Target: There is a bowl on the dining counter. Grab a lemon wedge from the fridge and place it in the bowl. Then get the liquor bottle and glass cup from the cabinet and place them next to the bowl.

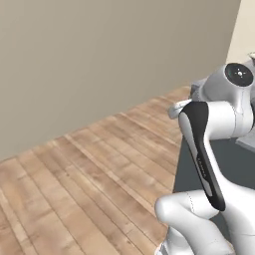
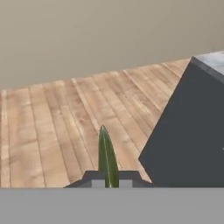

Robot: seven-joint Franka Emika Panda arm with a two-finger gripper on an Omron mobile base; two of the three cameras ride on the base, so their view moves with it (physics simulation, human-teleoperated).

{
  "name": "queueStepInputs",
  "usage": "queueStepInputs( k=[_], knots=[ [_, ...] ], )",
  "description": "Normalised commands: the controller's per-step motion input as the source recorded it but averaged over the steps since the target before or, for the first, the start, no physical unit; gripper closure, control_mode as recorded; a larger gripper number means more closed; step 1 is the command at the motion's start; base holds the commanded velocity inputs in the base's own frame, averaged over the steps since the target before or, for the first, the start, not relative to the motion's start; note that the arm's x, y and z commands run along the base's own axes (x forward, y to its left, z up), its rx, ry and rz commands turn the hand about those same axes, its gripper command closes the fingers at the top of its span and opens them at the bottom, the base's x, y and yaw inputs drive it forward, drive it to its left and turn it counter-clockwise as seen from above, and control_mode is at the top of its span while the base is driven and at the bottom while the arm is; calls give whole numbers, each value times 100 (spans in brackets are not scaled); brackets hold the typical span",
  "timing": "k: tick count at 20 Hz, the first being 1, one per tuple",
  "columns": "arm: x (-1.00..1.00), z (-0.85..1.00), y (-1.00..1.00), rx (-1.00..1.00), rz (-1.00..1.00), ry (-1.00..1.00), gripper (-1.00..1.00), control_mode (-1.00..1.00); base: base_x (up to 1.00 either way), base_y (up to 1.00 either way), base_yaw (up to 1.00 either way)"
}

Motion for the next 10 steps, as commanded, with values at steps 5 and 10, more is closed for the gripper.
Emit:
queueStepInputs(
  k=[5,10],
  knots=[
    [0,0,0,0,0,0,100,100,75,75,-44],
    [0,0,0,0,0,0,100,100,72,73,-46]
  ],
)
